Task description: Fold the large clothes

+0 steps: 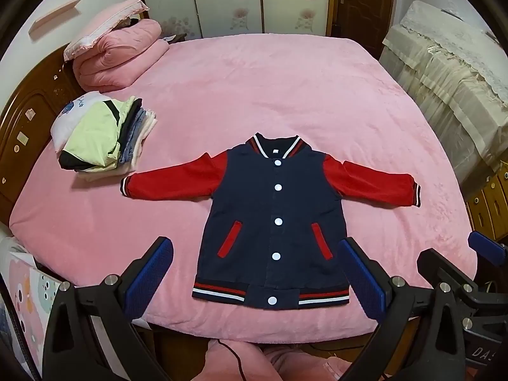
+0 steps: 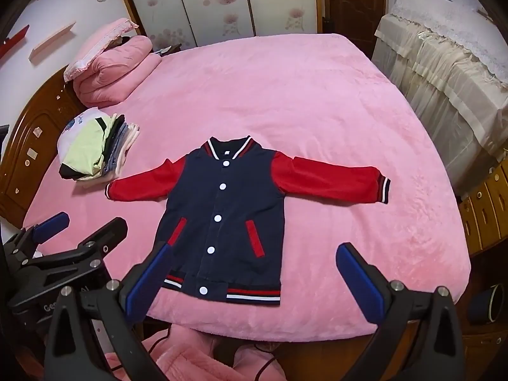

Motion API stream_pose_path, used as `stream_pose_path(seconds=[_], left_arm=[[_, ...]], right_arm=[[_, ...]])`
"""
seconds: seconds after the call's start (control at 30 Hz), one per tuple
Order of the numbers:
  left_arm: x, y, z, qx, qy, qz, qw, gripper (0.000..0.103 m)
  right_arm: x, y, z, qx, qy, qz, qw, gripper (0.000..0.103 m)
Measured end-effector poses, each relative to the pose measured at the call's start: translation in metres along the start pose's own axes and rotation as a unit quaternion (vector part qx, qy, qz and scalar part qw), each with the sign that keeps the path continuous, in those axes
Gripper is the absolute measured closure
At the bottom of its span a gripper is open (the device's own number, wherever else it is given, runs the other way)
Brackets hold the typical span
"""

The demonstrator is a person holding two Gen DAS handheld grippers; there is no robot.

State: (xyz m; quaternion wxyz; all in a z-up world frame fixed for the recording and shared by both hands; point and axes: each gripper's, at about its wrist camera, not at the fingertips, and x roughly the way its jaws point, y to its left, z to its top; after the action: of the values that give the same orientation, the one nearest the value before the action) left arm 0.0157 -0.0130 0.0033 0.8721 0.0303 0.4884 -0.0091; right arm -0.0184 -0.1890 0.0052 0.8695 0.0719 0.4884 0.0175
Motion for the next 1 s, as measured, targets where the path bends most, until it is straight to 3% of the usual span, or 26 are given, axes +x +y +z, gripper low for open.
stream_pose_path(seconds=[1.0], left_arm=[[0.0007, 0.0077, -0.0009, 0.000, 0.004, -0.005, 1.0000, 0.001]], right_arm=[[0.0017, 0.0080, -0.0005, -0.010, -0.007, -0.003, 1.000, 0.000]])
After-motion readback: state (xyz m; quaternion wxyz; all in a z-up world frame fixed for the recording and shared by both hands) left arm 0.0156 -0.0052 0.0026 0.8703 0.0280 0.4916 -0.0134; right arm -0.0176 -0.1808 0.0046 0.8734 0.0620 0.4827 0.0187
